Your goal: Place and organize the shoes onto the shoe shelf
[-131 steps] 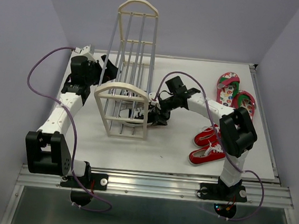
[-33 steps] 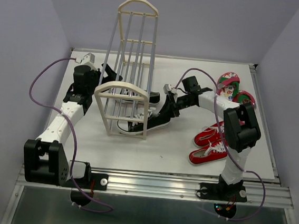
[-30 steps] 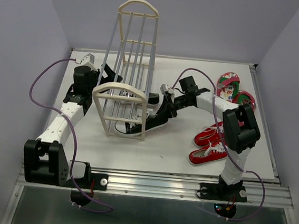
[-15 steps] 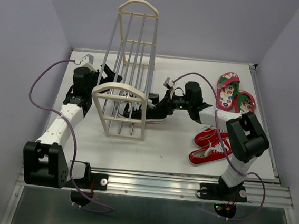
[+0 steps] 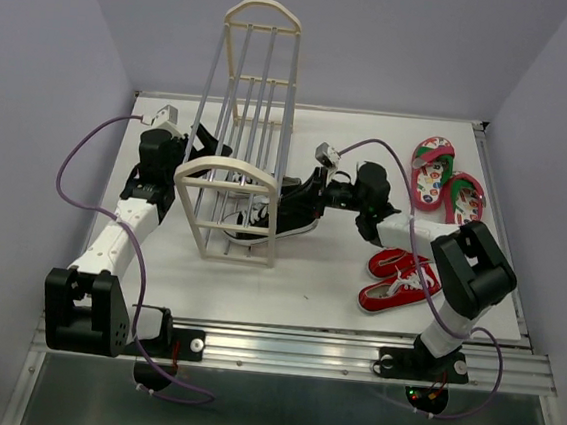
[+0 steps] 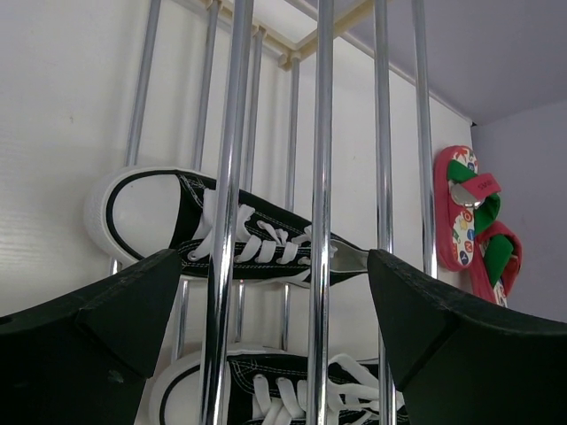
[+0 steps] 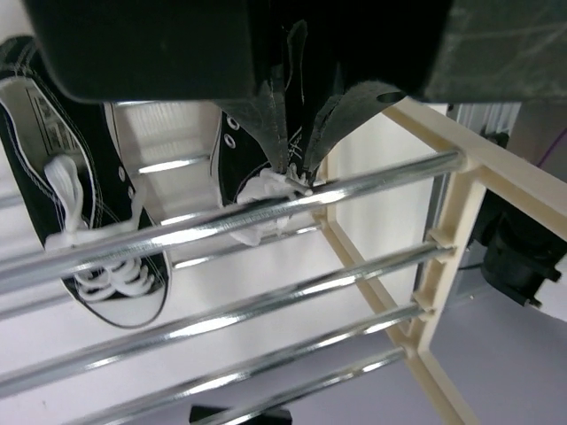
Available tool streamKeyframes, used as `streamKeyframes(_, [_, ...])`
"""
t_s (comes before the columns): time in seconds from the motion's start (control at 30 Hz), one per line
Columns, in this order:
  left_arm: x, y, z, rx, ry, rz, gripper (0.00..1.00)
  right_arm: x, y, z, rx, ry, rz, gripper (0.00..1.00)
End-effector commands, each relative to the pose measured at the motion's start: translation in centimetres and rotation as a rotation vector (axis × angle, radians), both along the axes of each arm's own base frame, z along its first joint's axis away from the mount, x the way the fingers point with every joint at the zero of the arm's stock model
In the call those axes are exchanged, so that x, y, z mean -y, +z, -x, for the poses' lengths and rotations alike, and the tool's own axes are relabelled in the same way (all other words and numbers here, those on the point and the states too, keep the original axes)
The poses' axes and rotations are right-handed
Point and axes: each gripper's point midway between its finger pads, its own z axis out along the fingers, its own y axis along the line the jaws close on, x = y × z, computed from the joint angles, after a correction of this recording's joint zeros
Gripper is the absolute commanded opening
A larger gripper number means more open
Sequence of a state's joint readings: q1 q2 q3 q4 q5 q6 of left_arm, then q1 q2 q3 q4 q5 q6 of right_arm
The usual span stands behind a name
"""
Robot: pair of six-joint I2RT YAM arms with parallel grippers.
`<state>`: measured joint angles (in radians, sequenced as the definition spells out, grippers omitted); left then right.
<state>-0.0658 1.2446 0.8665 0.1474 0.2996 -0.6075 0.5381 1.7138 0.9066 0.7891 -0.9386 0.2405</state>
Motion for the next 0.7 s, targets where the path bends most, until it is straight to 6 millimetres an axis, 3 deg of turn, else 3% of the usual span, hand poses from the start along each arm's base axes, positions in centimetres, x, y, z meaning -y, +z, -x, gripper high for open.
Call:
streamKeyframes(0.0, [0.3, 2.0, 0.1, 0.081, -0.015, 0.001, 0.99, -1.7, 3.9, 0.9, 0.091, 0.044, -0.147, 0.01])
streamKeyframes(0.1, [0.3, 2.1, 0.1, 0.083, -0.018, -0.001, 0.99, -2.3, 3.3, 0.9, 0.08, 0.041, -0.17, 0.01])
streamKeyframes(0.2, [0.3, 2.4, 0.2, 0.089, -0.02, -0.008, 0.99, -2.2, 0.5, 0.2, 0.046, 0.008, -0.084, 0.01])
streamKeyframes(0.33, [0.2, 2.3, 0.2, 0.089, -0.016, -0.015, 0.99, -1.1, -5.0, -0.3, -0.014, -0.058, 0.107, 0.01])
streamKeyframes(0.43, [0.2, 2.0, 0.0, 0.081, -0.02, -0.016, 0.99, -0.9, -7.5, 0.4, -0.061, -0.048, 0.165, 0.11])
streamKeyframes(0.47, [0.3, 1.9, 0.0, 0.076, -0.022, -0.016, 0.99, -0.9, -7.8, 0.9, -0.068, -0.021, 0.164, 0.17])
streamKeyframes(0.6, [0.3, 1.7, -0.1, 0.07, -0.024, -0.017, 0.99, -1.2, -8.5, 2.1, -0.06, 0.049, 0.168, 0.26])
streamKeyframes(0.67, [0.3, 1.6, -0.1, 0.069, -0.024, -0.017, 0.99, -1.6, -8.8, 2.9, -0.049, 0.101, 0.176, 0.37])
